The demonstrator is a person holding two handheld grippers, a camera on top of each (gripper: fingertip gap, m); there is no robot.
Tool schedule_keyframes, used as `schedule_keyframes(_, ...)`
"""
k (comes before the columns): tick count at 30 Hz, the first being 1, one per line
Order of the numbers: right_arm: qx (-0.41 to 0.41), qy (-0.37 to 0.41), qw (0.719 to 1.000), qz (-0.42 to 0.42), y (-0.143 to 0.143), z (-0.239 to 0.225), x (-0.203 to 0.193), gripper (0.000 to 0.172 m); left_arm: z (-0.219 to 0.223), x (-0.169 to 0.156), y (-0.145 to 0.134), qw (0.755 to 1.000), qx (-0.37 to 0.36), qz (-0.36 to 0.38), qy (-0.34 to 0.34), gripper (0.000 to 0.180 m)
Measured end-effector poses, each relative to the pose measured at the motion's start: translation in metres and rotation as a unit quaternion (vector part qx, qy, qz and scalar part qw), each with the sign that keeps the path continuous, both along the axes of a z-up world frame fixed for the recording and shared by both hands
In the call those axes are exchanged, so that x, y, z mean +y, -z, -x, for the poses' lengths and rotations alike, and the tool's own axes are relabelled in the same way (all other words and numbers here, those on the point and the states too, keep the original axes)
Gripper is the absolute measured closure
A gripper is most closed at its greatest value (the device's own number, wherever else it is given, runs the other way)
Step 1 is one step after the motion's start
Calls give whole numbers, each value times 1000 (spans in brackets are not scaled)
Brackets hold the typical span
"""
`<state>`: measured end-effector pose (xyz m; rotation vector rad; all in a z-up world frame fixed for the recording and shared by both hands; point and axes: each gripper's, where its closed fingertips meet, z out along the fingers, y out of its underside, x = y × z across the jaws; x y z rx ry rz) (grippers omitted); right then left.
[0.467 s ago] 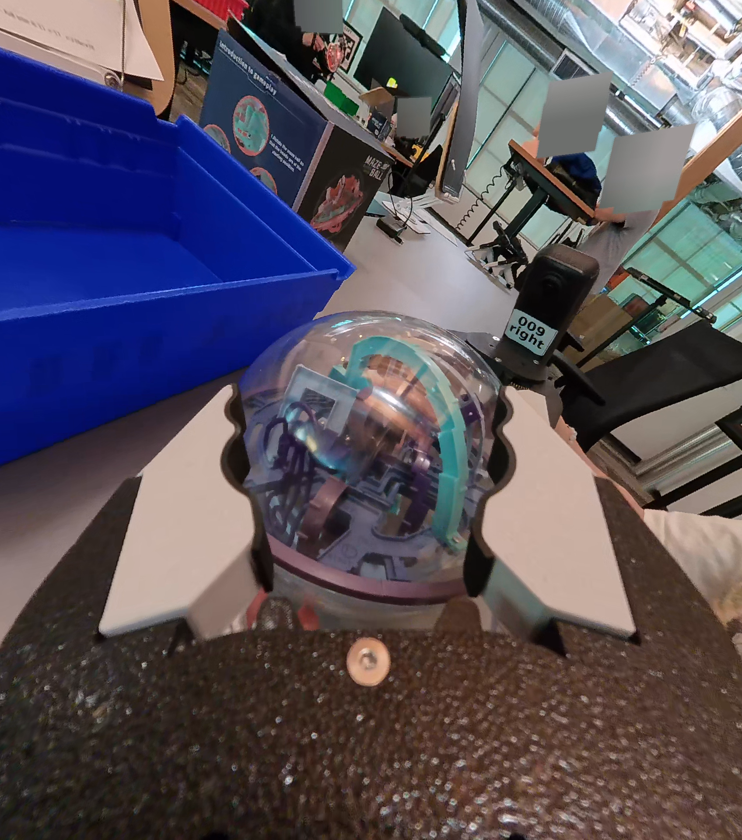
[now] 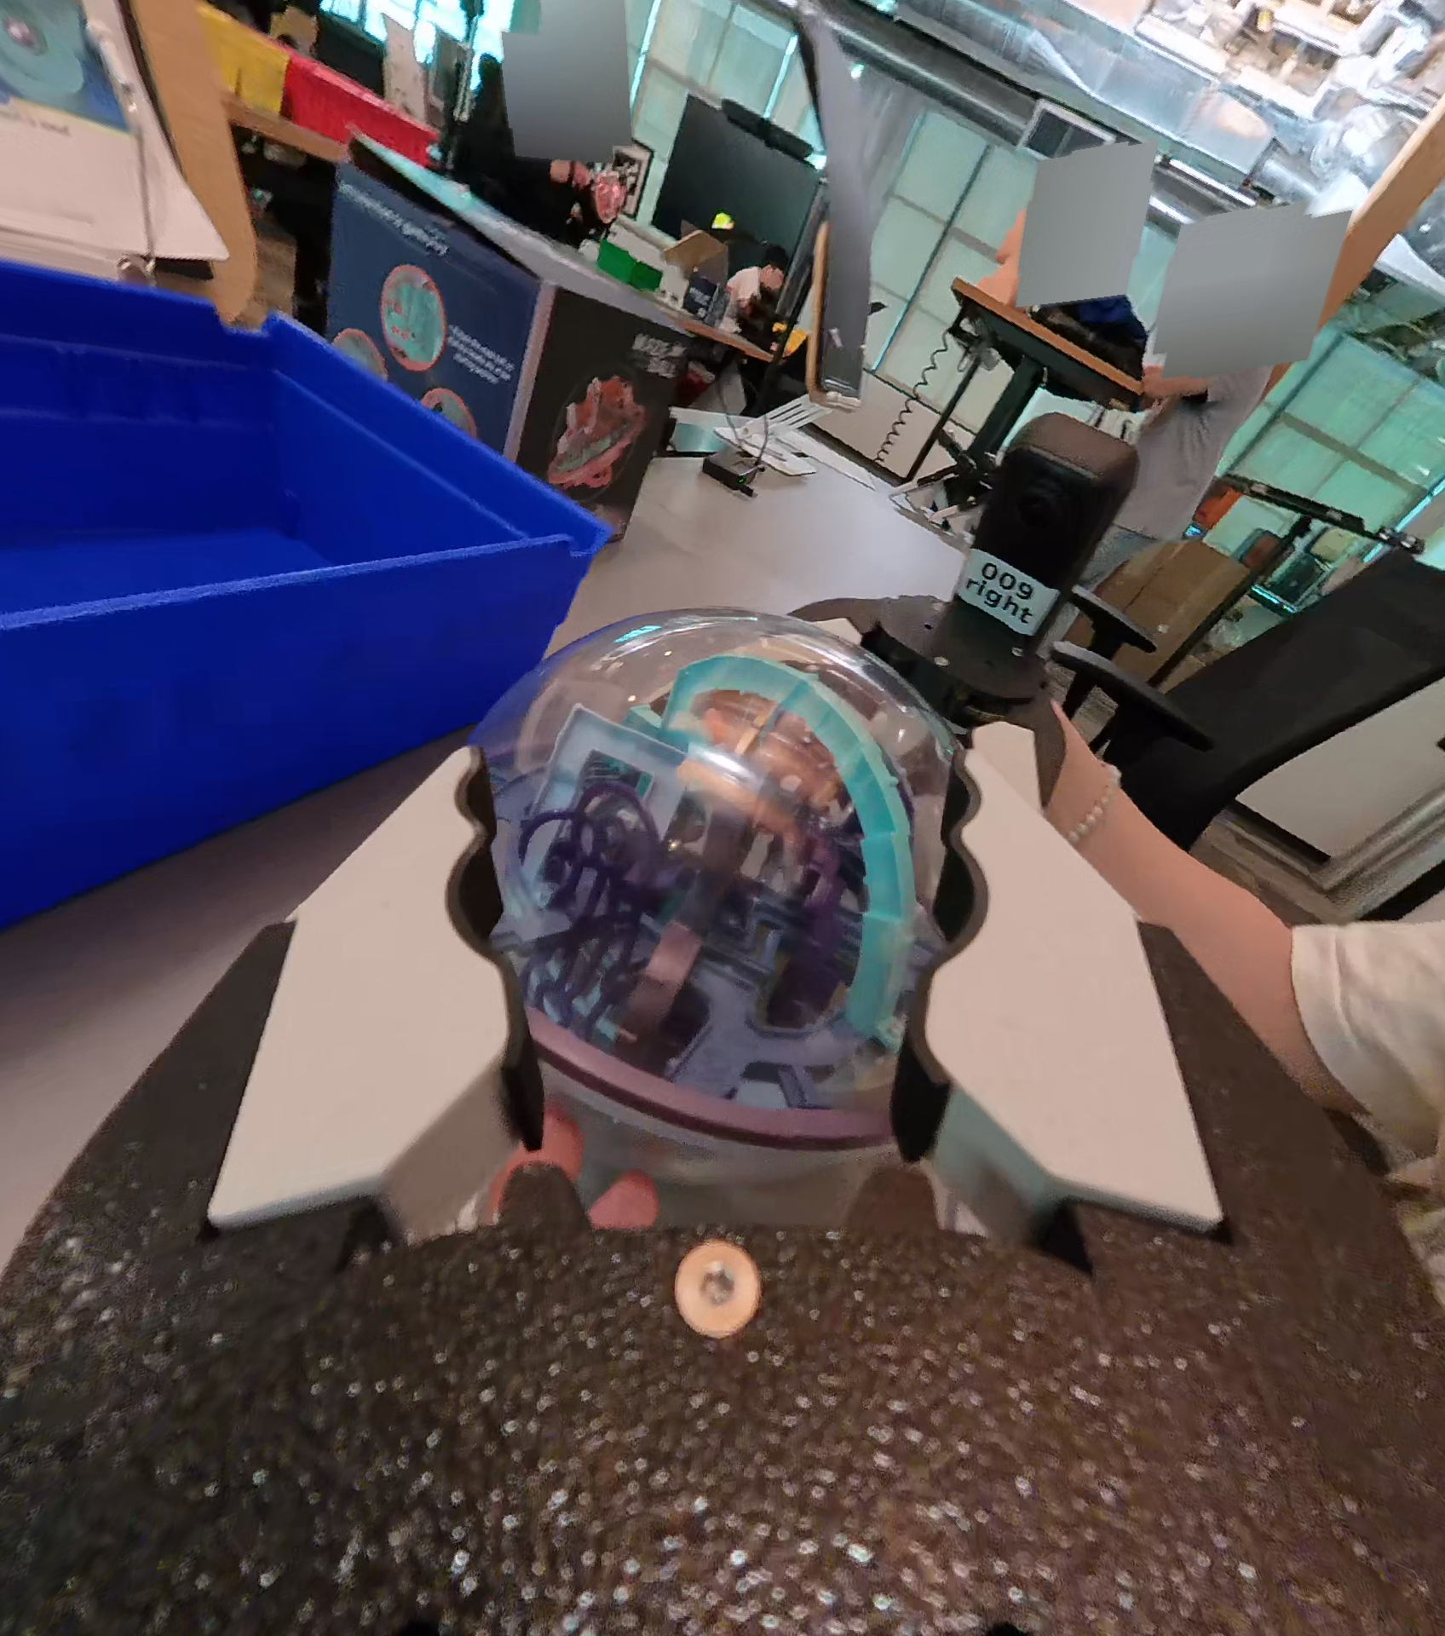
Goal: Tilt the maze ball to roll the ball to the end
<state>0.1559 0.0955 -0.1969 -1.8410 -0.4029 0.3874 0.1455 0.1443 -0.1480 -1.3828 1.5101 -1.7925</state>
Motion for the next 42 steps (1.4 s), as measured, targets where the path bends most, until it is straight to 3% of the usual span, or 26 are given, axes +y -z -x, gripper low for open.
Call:
schedule_keyframes(1, -15, -12, 1000, 1, 3, 1, -4, 37, 4, -5, -2, 1000, -10, -7, 8, 84)
schedule_keyframes(5, -65, -49, 997, 4, 10, 4, -15, 35, 15, -24, -7, 998, -40, -35, 37, 82)
schedule_keyframes(11, -78, -60, 995, -2, 11, 7, -16, 34, 20, -35, -3, 990, -81, -99, 58, 71)
schedule_keyframes(16, -93, -69, 993, -3, 13, 12, -17, 34, 23, -34, -3, 986, -114, -108, 49, 81)
schedule_keyframes(24, -24, -74, 997, -1, 1, 21, -11, 32, 21, -12, 2, 996, -72, 54, 14, 86)
schedule_keyframes(33, 98, -83, 992, 13, -7, 27, -6, 29, 17, -1, 10, 984, -1, 177, 7, 87)
schedule_keyframes(38, 179, -41, 983, -18, -24, 10, -2, 35, 17, 0, 12, 977, 12, 211, -7, 75)
schedule_keyframes(42, 161, -61, 984, -38, -26, 11, -10, 38, 22, -9, 6, 980, -15, 200, -4, 75)
